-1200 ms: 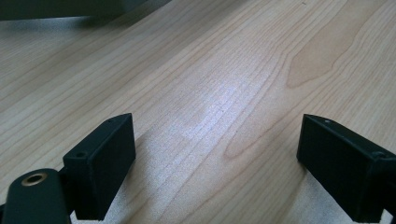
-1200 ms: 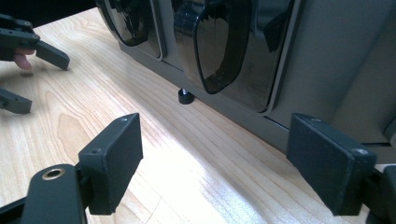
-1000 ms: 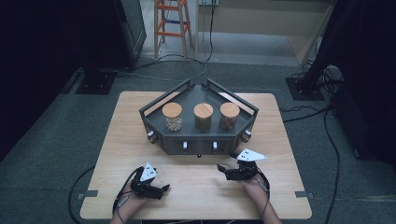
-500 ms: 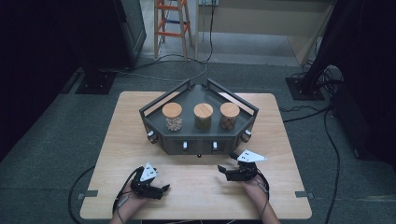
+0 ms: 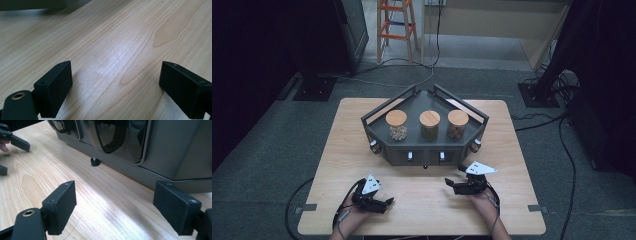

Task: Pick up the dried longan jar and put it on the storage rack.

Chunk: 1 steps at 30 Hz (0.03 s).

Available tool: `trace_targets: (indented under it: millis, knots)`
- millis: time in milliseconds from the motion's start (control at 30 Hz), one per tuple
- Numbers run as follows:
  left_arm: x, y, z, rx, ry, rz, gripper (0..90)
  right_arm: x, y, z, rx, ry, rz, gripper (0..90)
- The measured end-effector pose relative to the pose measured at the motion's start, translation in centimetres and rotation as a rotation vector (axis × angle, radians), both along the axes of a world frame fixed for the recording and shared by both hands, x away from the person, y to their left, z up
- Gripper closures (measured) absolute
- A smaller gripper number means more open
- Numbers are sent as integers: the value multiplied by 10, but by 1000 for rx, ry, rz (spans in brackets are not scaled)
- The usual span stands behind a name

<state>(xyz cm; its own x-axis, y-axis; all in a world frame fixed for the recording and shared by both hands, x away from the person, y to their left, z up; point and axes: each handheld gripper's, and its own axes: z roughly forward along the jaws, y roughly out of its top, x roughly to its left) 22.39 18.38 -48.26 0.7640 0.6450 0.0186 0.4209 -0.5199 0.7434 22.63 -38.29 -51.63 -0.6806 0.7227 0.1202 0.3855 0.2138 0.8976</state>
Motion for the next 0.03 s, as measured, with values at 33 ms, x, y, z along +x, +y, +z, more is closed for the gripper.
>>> trace_targets:
  millis: [33]
  knots:
    - [0, 0, 0, 0, 0, 0, 115, 0, -1, 0, 2, 1, 2, 187]
